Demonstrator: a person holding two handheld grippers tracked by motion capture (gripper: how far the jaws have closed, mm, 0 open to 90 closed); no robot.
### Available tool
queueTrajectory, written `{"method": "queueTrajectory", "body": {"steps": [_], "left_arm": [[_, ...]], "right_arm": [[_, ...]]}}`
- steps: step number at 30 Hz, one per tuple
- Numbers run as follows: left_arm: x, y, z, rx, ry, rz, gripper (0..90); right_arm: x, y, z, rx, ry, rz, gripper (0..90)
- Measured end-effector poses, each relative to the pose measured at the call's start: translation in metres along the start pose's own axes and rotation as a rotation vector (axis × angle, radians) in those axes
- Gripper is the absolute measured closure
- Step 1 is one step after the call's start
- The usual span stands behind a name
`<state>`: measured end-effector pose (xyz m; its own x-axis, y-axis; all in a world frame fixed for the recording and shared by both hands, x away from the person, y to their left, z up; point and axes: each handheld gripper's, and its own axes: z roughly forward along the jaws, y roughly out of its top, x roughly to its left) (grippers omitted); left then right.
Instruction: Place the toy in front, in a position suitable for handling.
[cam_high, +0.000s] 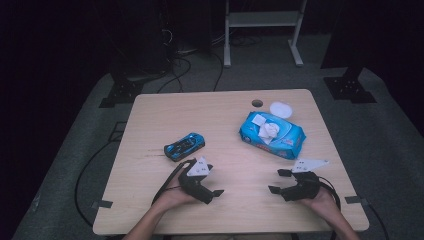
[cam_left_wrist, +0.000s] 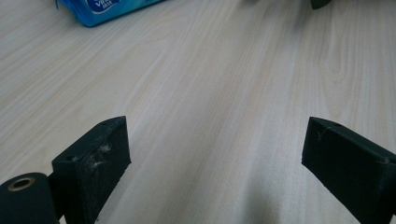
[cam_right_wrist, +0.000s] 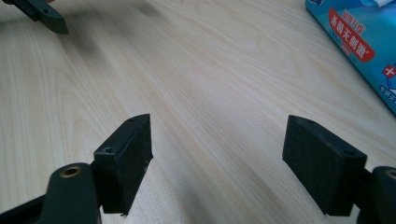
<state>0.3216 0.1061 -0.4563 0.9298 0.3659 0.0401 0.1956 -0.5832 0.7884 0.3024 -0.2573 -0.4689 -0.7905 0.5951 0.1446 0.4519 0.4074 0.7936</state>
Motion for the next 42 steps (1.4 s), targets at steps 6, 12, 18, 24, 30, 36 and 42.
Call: {"method": "queueTrajectory", "body": {"steps": [6,12,18,24,30,36,42], "left_arm": [[0.002,0.004,-0.002,0.005,-0.008,-0.031,7.2],[0.013,0.013,-0.012,0.003,0.032,-0.012,7.2],[0.032,0.017,-0.025,-0.019,0.076,-0.026,7.1],[0.055,0.015,-0.044,-0.015,0.14,-0.043,7.2],[0.078,0.011,-0.059,-0.008,0.211,-0.055,7.2],[0.1,0.005,-0.066,0.012,0.256,-0.096,7.6],[0.118,-0.002,-0.062,0.095,0.27,-0.104,9.7]], "right_arm": [[0.0,0.0,-0.001,-0.003,-0.007,0.002,23.2],[-0.001,0.001,0.001,-0.008,-0.008,0.007,23.2],[0.001,0.005,-0.002,-0.026,-0.009,0.008,23.2],[0.004,0.009,-0.002,-0.028,0.005,-0.008,23.3],[0.006,0.01,0.0,-0.023,0.014,-0.013,23.2],[0.009,0.01,0.001,-0.02,0.027,-0.026,23.2],[0.008,0.01,0.001,-0.018,0.036,-0.029,23.2]]}}
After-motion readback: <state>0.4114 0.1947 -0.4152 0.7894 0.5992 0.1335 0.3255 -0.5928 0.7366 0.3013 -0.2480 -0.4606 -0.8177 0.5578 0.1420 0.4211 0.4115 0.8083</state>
